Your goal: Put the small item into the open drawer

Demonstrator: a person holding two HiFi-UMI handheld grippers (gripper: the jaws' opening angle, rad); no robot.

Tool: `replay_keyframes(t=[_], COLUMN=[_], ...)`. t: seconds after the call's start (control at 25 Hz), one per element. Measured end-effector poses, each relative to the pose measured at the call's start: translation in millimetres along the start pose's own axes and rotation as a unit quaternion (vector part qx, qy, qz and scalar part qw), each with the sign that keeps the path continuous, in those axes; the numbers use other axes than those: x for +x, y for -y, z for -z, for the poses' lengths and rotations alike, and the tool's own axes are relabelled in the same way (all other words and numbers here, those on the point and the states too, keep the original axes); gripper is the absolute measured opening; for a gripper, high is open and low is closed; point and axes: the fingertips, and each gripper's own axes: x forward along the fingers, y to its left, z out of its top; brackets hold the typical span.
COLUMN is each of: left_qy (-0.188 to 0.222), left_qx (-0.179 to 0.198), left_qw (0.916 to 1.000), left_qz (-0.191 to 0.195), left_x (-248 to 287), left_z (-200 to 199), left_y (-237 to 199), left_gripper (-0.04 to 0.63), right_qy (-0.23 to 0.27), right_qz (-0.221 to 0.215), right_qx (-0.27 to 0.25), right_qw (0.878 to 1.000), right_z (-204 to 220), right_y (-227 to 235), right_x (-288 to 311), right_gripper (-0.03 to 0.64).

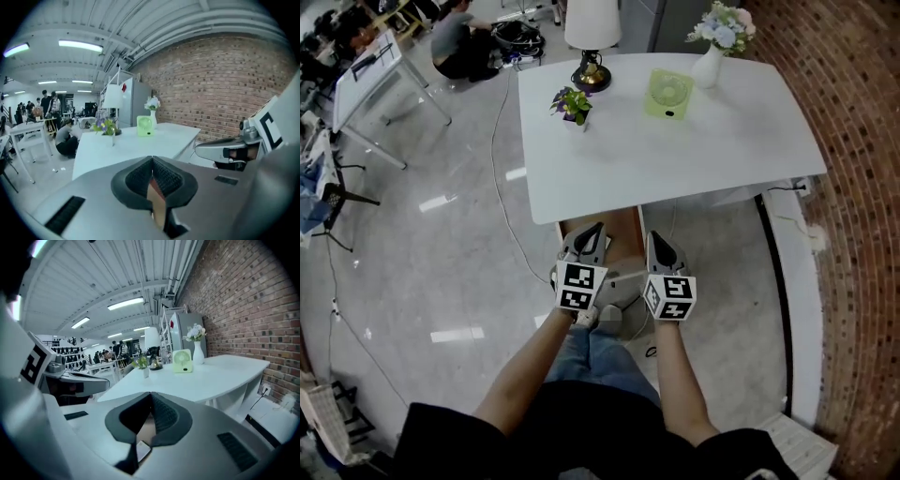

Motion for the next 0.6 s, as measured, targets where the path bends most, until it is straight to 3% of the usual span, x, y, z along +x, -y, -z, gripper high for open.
replay_keyframes(t=[0.2, 0.32, 0.44, 0.6], left_qy=[0.072, 0.105, 0.135, 0.145], left_qx=[0.035, 0.03, 0.029, 0.037], left_qw=[0.9968, 0.994, 0.9904, 0.9886], left_qz=[0.006, 0.006, 0.009, 0.009], left_x=[-32, -49, -58, -62], left_z=[-76, -105, -129, -138], left_y=[-4, -7, -7, -3], left_gripper=[0.021, 0.021, 0.021, 0.021], right_qy=[0.069, 0.101, 0.137, 0.166], right_qz=[0.028, 0.036, 0.051, 0.067], right_qx=[-0.013, -0.022, -0.03, -0.032], right_qw=[0.997, 0.994, 0.989, 0.983], right_z=[-61, -88, -116, -133], right_y=[5, 10, 21, 29], right_x=[-42, -61, -75, -88], right_gripper=[0.002, 0.002, 0.002, 0.001])
